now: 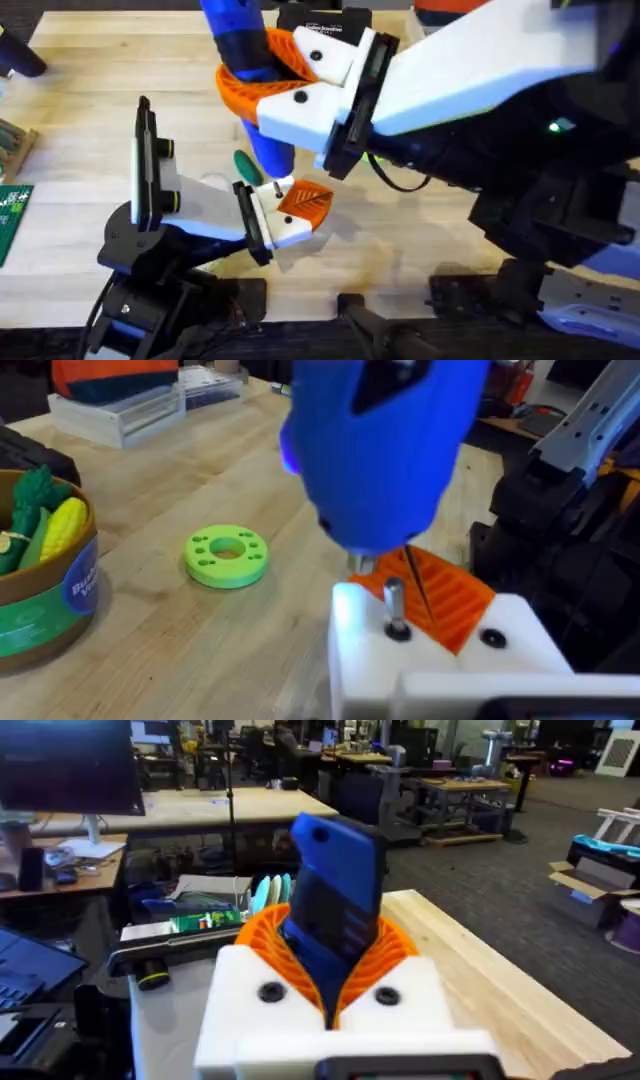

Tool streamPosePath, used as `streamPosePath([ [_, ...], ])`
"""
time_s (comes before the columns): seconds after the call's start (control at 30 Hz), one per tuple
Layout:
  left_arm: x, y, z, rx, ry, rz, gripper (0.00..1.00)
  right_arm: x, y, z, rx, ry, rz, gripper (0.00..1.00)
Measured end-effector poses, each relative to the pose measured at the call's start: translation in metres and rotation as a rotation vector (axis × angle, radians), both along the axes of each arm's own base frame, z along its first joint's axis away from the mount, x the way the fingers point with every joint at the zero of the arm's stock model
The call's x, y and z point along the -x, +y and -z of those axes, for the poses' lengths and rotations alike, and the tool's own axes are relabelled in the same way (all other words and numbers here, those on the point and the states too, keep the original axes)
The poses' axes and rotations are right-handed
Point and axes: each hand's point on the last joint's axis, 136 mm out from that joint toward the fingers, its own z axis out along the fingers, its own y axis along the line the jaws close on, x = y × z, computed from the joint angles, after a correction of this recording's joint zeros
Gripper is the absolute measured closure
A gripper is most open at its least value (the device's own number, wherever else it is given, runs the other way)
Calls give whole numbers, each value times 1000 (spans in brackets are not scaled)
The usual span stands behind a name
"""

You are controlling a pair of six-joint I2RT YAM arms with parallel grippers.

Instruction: Pick up the gripper from the table and insert it into the empty holder that is missing its gripper. Then pick up a screw, insert it into the mounting hole, and use the screwdriver to tighten it. Finally, clean up the table by picking up the vegetable and placing it into the bucket.

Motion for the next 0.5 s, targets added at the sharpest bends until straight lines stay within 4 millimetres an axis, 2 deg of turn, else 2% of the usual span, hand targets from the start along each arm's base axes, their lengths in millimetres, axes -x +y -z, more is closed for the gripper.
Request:
streamPosePath([
  [0.17, 0, 0, 0, 0, 0, 0, 997, -7, -4, 2, 17, -19, 26, 974],
  [0.33, 0, 0, 0, 0, 0, 0, 997, -24, -13, 9, 50, -20, 76, 974],
  [0.43, 0, 0, 0, 0, 0, 0, 997, -37, -20, 25, 125, -22, 121, 974],
  [0.5, 0, 0, 0, 0, 0, 0, 997, -52, -30, 48, 226, -13, 190, 974],
])
